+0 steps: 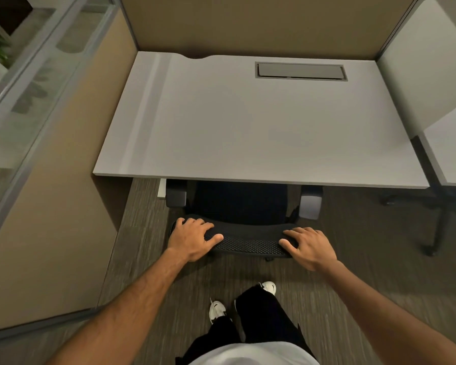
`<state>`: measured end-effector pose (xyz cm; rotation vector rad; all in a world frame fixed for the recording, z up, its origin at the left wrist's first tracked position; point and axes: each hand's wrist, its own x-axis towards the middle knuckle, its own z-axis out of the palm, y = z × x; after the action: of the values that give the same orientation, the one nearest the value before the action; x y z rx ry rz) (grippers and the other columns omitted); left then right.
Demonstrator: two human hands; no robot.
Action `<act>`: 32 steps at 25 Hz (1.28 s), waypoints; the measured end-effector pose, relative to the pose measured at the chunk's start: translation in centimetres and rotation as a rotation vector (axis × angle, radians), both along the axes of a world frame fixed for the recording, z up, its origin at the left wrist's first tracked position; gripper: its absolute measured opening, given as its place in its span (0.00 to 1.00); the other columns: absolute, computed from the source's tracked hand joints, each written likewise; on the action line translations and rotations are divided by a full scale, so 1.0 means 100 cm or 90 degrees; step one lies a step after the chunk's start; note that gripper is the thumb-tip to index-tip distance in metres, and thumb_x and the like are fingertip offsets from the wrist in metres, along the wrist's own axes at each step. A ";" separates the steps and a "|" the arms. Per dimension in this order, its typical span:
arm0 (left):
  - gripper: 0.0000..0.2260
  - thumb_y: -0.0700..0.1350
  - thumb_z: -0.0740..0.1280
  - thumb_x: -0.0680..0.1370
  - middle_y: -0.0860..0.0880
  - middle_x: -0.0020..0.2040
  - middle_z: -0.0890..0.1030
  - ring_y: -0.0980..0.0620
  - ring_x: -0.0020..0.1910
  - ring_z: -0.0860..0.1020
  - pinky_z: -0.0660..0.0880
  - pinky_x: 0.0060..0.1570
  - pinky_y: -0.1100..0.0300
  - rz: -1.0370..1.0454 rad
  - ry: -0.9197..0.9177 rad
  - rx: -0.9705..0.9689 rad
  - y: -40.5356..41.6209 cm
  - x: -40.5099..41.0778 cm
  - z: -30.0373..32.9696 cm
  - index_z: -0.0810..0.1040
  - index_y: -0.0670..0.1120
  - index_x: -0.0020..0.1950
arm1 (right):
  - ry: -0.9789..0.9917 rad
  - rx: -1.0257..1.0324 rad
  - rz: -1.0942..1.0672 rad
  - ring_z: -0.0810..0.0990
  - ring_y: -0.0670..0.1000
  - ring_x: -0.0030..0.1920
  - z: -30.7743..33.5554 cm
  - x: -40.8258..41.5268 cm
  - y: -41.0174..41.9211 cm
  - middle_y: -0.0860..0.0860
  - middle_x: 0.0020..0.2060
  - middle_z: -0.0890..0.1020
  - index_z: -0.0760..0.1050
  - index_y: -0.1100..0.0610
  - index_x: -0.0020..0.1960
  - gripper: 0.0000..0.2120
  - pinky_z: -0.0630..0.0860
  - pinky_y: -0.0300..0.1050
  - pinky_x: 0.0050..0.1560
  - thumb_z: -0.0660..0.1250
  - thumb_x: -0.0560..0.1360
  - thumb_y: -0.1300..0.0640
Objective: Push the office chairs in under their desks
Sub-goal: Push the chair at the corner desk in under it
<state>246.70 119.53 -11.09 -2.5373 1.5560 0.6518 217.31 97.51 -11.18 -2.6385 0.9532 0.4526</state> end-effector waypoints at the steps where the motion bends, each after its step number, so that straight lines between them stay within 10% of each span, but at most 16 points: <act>1: 0.42 0.77 0.38 0.74 0.52 0.70 0.77 0.50 0.69 0.73 0.62 0.72 0.41 0.001 0.001 0.003 -0.005 0.003 -0.002 0.73 0.56 0.73 | 0.006 0.001 -0.006 0.74 0.50 0.68 -0.002 0.002 -0.003 0.47 0.69 0.78 0.71 0.44 0.74 0.39 0.68 0.52 0.66 0.39 0.77 0.25; 32: 0.39 0.75 0.41 0.77 0.49 0.69 0.77 0.48 0.68 0.74 0.64 0.70 0.42 0.014 -0.036 -0.020 -0.126 0.076 -0.026 0.75 0.55 0.72 | -0.057 -0.051 -0.019 0.81 0.52 0.59 -0.016 0.089 -0.139 0.49 0.58 0.85 0.81 0.49 0.63 0.42 0.74 0.53 0.59 0.41 0.76 0.24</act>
<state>254.31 106.89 -13.73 -2.5742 1.5348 0.5569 226.22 83.61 -12.82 -2.6875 1.0005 0.2931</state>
